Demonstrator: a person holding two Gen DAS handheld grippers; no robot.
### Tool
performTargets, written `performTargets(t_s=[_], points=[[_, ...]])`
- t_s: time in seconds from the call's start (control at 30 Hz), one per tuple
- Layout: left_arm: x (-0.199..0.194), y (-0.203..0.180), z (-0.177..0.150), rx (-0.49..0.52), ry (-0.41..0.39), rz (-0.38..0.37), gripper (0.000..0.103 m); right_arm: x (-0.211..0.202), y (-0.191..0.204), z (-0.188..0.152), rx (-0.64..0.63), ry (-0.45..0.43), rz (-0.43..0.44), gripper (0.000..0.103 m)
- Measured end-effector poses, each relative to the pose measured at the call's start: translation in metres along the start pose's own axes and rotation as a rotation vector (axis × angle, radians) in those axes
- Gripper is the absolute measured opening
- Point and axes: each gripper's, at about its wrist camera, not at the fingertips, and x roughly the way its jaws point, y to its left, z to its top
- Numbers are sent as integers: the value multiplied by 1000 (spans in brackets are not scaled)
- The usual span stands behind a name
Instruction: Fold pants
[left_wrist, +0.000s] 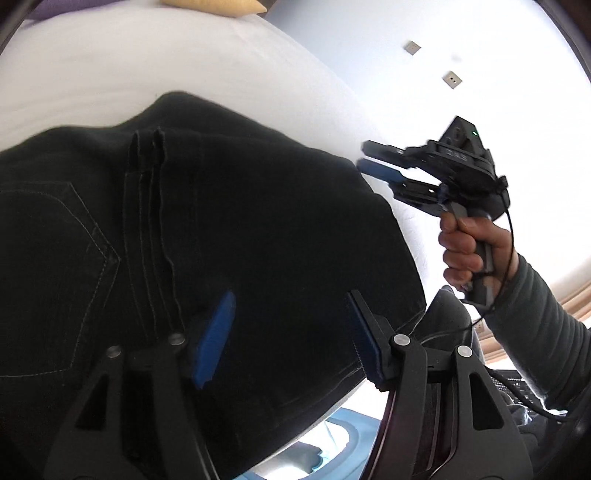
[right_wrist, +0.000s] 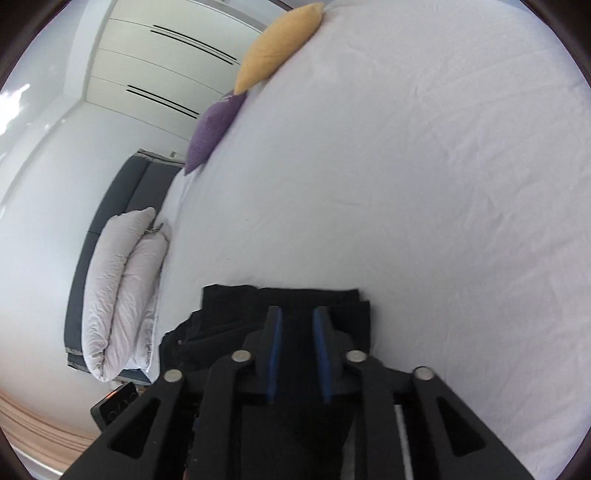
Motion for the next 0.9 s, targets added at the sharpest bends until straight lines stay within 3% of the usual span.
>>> performTargets(t_s=[0.07,0.13,0.27,0.3,0.37,0.4,0.5,0.53,0.57,0.63,0.67,0.77,0.83,0.9], points=[[-22,-1,0,34,-41,-43,59,-9,19,-22,-35,37,83,35],[-19,-9,11,56,-35,-63,59,-6,35,-50,-71,107,136,35],[10,9,8,-4,91,2,60,9,14,-95,-53,246,24,33],[7,15,1,-18,83,-11,60,10,4,-104,-26,266,13,29],[-6,25,-10,-49,61,-31,60,2,-9,-113,-5,259,13,6],[-12,31,-16,-60,54,-37,60,-1,-14,-117,4,258,8,1],[-23,34,-31,-89,36,-48,60,-12,-12,-119,3,259,-16,0],[-26,30,-36,-92,35,-47,60,-16,-2,-119,-25,255,-32,4],[-35,33,-43,-103,32,-51,60,-18,9,-116,-44,243,-10,19],[-48,38,-51,-127,7,-48,60,-19,33,-108,-73,208,94,40],[-59,48,-53,-142,-7,-47,60,-14,43,-104,-91,200,139,46],[-85,60,-70,-194,-61,-16,60,22,59,-96,-106,212,226,52],[-110,60,-82,-233,-116,-5,60,50,47,-95,-48,236,187,53],[-149,92,-95,-282,-190,20,60,71,29,-100,-1,256,126,47]])
